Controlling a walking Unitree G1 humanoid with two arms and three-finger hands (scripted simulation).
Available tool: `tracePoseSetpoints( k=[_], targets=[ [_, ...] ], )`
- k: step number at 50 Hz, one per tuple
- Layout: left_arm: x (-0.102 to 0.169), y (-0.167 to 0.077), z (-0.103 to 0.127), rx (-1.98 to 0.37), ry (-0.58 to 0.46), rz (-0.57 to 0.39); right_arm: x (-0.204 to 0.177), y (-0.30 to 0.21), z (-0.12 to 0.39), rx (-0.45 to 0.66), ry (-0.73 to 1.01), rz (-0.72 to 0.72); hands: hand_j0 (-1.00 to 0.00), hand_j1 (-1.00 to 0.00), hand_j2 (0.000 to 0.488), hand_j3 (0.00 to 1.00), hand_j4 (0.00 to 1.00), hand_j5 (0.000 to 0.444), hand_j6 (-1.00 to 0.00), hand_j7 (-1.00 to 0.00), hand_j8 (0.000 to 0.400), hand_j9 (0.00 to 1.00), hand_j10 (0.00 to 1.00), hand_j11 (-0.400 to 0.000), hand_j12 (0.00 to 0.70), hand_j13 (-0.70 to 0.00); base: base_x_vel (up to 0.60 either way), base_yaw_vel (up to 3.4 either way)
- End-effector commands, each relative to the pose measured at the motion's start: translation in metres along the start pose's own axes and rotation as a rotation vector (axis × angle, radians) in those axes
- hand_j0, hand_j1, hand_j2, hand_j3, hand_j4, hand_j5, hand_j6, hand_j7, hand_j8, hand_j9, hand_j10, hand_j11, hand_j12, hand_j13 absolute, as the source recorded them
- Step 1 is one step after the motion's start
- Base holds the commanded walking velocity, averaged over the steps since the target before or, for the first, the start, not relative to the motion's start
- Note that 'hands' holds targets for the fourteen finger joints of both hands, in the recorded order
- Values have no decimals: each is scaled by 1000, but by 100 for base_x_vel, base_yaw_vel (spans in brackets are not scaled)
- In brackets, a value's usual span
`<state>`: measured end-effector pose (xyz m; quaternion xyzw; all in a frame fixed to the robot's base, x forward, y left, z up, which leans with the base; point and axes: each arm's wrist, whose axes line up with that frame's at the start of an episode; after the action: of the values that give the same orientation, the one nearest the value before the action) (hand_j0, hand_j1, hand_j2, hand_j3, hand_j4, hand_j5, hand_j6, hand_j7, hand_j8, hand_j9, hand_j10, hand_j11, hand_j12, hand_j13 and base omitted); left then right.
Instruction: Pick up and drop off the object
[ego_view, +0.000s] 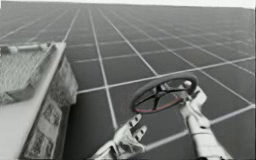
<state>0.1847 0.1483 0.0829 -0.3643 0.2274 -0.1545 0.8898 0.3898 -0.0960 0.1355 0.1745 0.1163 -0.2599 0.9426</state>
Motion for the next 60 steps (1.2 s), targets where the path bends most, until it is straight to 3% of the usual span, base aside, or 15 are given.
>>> tracePoseSetpoints(
  k=[1, 48, 60],
  targets=[
    [1, -6, 2, 23, 1, -5, 1, -5, 6, 33, -9, -1, 0, 0, 0, 1000, 1000, 0, 0, 0, 0, 1000, 1000, -400, 0, -700, 40, -19],
    [1, -6, 2, 23, 1, -5, 1, -5, 6, 33, -9, -1, 0, 0, 0, 1000, 1000, 0, 0, 0, 0, 1000, 1000, -400, 0, -700, 28, -10],
    [1, -6, 2, 23, 1, -5, 1, -5, 6, 33, -9, -1, 0, 0, 0, 1000, 1000, 0, 0, 0, 0, 1000, 1000, -400, 0, -700, 9, 358]
  ],
)
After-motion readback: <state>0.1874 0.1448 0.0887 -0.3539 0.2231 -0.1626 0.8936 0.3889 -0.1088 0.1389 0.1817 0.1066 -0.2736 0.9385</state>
